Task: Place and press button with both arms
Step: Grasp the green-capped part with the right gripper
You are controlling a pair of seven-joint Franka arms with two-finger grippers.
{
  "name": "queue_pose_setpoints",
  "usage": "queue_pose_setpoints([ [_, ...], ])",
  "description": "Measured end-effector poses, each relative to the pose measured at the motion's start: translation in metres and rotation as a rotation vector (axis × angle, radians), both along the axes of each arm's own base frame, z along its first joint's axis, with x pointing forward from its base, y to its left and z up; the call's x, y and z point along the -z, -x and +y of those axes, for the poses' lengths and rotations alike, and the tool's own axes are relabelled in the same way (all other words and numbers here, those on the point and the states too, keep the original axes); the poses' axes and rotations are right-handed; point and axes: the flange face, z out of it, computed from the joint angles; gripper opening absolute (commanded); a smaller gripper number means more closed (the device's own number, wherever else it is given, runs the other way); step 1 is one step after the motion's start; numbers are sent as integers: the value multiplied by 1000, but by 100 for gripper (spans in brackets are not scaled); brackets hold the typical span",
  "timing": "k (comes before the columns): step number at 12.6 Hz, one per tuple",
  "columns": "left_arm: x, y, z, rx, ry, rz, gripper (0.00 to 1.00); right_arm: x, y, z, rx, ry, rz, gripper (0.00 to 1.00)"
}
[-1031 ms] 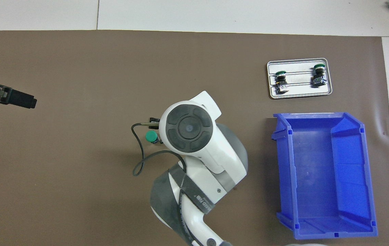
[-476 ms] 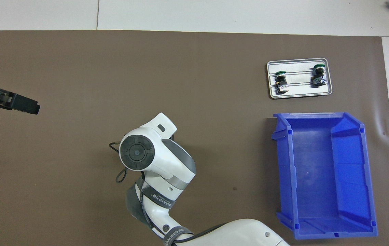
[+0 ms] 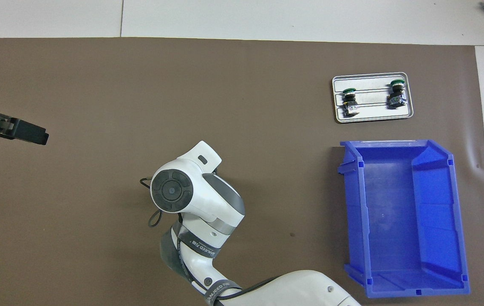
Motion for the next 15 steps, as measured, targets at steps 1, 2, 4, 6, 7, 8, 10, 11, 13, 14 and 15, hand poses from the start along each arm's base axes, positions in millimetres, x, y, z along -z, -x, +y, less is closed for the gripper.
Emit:
queue_pose_setpoints([
  [1,0,0,6,-11,0,0,100,1,0,0,-1,0,-2,58],
  [2,0,-1,10,-17,0,0,100,0,-1,0,-2,-7,-9,58],
  [4,0,-1,10,-18,0,0,100,-2,-3,0,-2,-22,-23,58],
  [6,0,-1,9,-17,0,0,100,-3,-4,0,-2,-27,-28,56],
  [7,0,-1,10,-17,0,0,100,-3,-4,0,-3,-27,-28,48],
  [8,0,-1,10,-17,0,0,100,-3,-4,0,-3,-28,-29,19],
  [10,0,-1,10,-17,0,0,100,-4,-4,0,-6,-25,-33,0],
  [11,0,-1,9,-17,0,0,100,-4,-4,0,-8,-24,-35,0],
  [13,0,-1,10,-17,0,0,100,-4,-4,1,-12,-22,-37,0],
  [14,0,-1,10,-17,0,0,100,-4,-4,1,-11,-21,-37,0],
  [15,0,-1,9,-17,0,0,100,-6,-7,-1,-6,-19,-39,0],
])
